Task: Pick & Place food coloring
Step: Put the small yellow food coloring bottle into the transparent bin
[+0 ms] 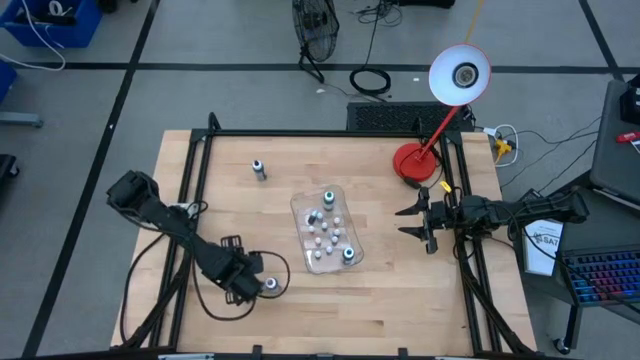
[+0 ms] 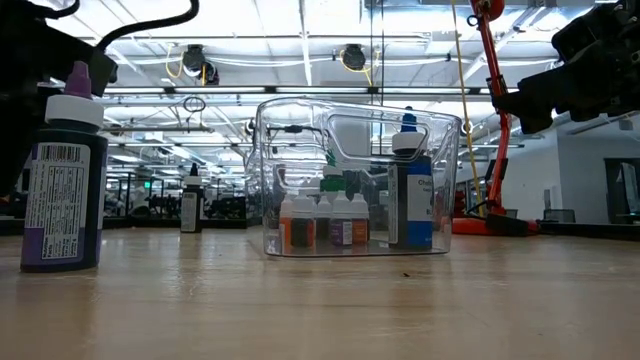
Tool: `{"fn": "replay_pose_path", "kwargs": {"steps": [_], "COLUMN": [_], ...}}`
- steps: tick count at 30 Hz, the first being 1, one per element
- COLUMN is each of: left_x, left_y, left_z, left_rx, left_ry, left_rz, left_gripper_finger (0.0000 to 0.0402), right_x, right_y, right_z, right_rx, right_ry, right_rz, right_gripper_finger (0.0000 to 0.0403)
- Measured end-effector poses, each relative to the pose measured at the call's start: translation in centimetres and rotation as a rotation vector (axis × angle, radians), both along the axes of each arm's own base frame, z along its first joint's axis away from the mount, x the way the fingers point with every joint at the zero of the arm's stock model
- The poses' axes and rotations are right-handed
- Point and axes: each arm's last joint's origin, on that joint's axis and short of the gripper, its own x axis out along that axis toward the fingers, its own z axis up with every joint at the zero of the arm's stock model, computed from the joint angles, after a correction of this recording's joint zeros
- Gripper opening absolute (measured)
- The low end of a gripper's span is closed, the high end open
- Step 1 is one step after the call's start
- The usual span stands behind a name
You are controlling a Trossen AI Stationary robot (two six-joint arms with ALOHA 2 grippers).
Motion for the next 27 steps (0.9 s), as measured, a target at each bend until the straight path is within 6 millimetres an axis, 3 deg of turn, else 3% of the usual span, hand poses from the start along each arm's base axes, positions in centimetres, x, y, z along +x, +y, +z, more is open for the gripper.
{"fn": "replay_pose_path", "kwargs": {"steps": [5,9,18,27], "left_x": [0.5,0.3,-2.1,-1.5], "left_y": [0.6,-0.4,-3.2,-4.2], "left_z": [0.0,0.4,0.3,0.3], "left_rx": [-0.027,-0.153,-0.141,-0.122], "left_ry": [0.011,0.01,0.041,-0.099], "left_rz": [0.006,-0.038,-0.518,-0.659], "left_gripper_finger": [0.0242,0.0231,0.0186,0.0149], "right_x": [0.0,0.0,0.0,0.0], "right_y": [0.0,0.0,0.0,0.0], "right_z": [0.0,0.0,0.0,0.0], "right_rx": [0.0,0.0,0.0,0.0], "right_ry": [0.0,0.0,0.0,0.0], "right_rz": [-0.001,0.0,0.0,-0.001], "right_gripper_finger": [0.0193,0.0194,0.0194,0.0194]}}
